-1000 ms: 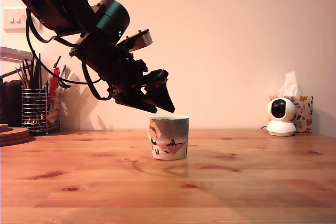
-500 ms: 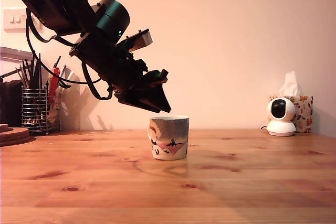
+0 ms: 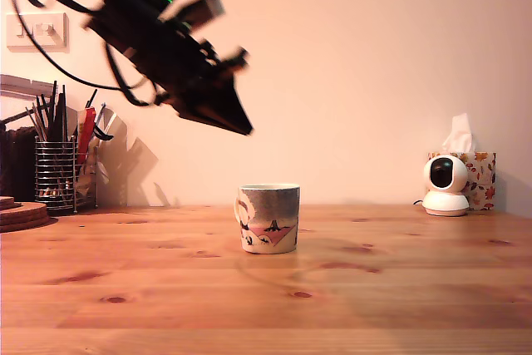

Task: Pick up the coffee capsules on the table and drop them inside the coffee cup

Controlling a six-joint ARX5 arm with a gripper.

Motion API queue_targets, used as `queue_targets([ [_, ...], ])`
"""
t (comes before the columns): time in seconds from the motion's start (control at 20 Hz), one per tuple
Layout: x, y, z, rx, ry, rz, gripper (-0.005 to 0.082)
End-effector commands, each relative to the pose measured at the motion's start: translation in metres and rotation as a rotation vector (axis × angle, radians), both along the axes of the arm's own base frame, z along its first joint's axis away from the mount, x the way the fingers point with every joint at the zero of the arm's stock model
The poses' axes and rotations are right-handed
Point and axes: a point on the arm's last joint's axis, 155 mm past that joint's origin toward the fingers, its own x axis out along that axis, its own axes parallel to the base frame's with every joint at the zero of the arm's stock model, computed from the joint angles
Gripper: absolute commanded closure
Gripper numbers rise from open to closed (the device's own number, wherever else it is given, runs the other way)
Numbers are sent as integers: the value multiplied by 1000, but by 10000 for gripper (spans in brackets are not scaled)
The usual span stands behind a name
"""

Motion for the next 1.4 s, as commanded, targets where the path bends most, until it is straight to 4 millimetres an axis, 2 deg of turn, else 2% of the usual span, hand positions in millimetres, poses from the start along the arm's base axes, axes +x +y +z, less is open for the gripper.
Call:
queue_targets([
  [0.0, 4, 12, 0, -11, 24, 16, 789],
  [0.2, 8, 38, 2, -15, 35, 63, 789],
  [0.45, 2, 71, 8, -20, 13, 127, 789],
  [0.8, -14, 143, 3, -58, -20, 314, 789],
  [1.0, -28, 175, 6, -70, -63, 416, 789],
  [1.35, -60, 199, 10, -86, -141, 526, 789],
])
